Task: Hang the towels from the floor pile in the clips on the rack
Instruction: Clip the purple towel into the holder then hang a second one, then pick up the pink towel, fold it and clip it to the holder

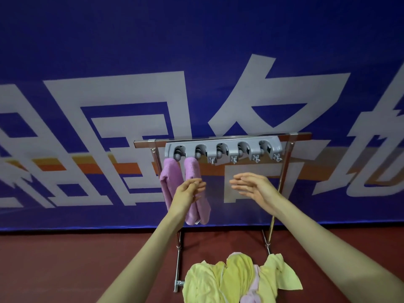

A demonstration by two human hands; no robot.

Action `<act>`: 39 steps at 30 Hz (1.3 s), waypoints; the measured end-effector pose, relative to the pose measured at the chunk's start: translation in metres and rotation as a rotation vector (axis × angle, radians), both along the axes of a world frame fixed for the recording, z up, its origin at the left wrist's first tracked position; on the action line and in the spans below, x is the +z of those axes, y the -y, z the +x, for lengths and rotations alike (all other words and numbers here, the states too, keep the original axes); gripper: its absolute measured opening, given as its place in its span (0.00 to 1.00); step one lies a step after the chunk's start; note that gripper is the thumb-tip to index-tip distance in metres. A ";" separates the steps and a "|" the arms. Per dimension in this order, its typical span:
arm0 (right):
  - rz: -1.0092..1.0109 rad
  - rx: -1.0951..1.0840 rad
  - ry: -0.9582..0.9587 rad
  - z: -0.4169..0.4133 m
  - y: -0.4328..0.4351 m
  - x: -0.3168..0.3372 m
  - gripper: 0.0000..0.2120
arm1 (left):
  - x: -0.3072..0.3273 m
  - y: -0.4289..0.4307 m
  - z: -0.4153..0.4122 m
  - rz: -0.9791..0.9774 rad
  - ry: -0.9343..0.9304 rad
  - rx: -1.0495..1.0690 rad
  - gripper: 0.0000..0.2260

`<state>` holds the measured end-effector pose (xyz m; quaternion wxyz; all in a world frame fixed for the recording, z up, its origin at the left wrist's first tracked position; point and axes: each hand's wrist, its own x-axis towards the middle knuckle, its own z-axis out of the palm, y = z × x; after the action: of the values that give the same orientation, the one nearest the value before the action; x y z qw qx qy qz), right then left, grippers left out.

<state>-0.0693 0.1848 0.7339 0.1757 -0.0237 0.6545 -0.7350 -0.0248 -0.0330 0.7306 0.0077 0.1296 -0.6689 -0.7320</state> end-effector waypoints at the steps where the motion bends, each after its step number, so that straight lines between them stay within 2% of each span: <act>1: 0.003 -0.008 0.008 0.001 -0.003 -0.002 0.10 | -0.002 -0.003 -0.002 -0.003 0.007 -0.008 0.11; 9: 0.051 -0.050 0.117 0.003 -0.020 -0.054 0.10 | -0.056 -0.030 -0.014 0.001 0.140 -0.052 0.13; 15: 0.087 -0.050 0.178 -0.004 -0.024 -0.143 0.11 | -0.144 -0.033 -0.017 0.030 0.224 -0.046 0.11; 21: 0.129 -0.065 0.252 -0.011 -0.028 -0.274 0.11 | -0.277 -0.032 -0.023 0.017 0.308 -0.043 0.11; 30: 0.200 -0.102 0.301 -0.026 -0.035 -0.483 0.08 | -0.479 -0.043 -0.037 0.001 0.331 -0.051 0.11; 39: 0.370 -0.199 0.439 -0.014 -0.064 -0.694 0.06 | -0.660 -0.055 -0.043 -0.167 0.388 -0.128 0.10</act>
<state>-0.0830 0.2487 0.0396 0.2415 0.2323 0.7229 -0.6043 -0.0676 0.0220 0.0709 -0.1568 0.2242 -0.7229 -0.6345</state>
